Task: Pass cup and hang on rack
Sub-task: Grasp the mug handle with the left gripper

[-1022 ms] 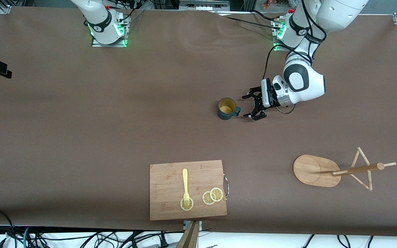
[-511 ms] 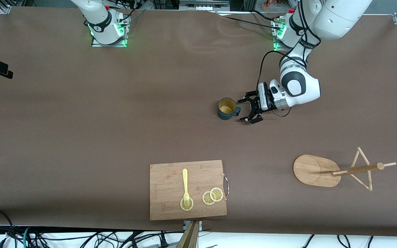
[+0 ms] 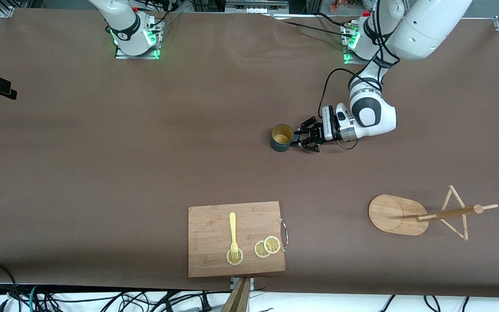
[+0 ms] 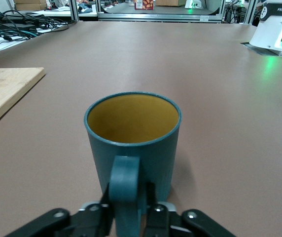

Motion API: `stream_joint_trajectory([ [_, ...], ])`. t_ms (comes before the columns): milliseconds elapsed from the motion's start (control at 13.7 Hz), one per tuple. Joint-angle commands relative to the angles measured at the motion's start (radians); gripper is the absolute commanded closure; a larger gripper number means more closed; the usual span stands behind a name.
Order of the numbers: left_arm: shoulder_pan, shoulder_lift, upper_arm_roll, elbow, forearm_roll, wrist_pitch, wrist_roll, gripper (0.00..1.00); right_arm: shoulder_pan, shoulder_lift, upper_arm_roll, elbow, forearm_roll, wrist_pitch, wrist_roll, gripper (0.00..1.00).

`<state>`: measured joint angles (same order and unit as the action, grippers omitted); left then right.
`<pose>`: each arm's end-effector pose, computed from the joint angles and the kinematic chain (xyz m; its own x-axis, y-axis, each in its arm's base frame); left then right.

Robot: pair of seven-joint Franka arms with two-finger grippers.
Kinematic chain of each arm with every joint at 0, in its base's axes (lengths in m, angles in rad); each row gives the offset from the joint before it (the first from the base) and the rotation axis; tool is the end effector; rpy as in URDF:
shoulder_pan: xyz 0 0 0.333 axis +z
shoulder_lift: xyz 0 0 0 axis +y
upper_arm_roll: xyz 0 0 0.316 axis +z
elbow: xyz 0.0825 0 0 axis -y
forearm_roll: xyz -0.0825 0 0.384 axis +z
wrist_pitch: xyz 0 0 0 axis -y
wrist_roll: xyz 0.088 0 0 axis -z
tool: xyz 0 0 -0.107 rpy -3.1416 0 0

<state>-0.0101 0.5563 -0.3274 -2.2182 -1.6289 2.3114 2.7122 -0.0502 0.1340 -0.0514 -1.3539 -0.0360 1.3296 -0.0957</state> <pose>0.4699 -0.1997 0.1201 0.0268 -0.4727 0.8808 -0.9986 -0.0537 0.0015 0.5666 -0.0600 0.6298 0.9869 -0.0139 -0.1606 -0.0096 -0.9996 0.0275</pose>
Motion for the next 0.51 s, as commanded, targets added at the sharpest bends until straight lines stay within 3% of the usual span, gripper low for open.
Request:
stream_joint_trajectory([
  [0,0.031,0.013,-0.004,0.014,-0.040,-0.044,0.064,0.98,0.000,-0.014,0.001,-0.016,0.015,0.007,0.013,0.00],
  [438,0.134,0.022,-0.002,0.002,-0.037,-0.243,-0.124,1.00,0.000,-0.013,0.001,-0.016,0.016,0.008,0.013,0.00],
])
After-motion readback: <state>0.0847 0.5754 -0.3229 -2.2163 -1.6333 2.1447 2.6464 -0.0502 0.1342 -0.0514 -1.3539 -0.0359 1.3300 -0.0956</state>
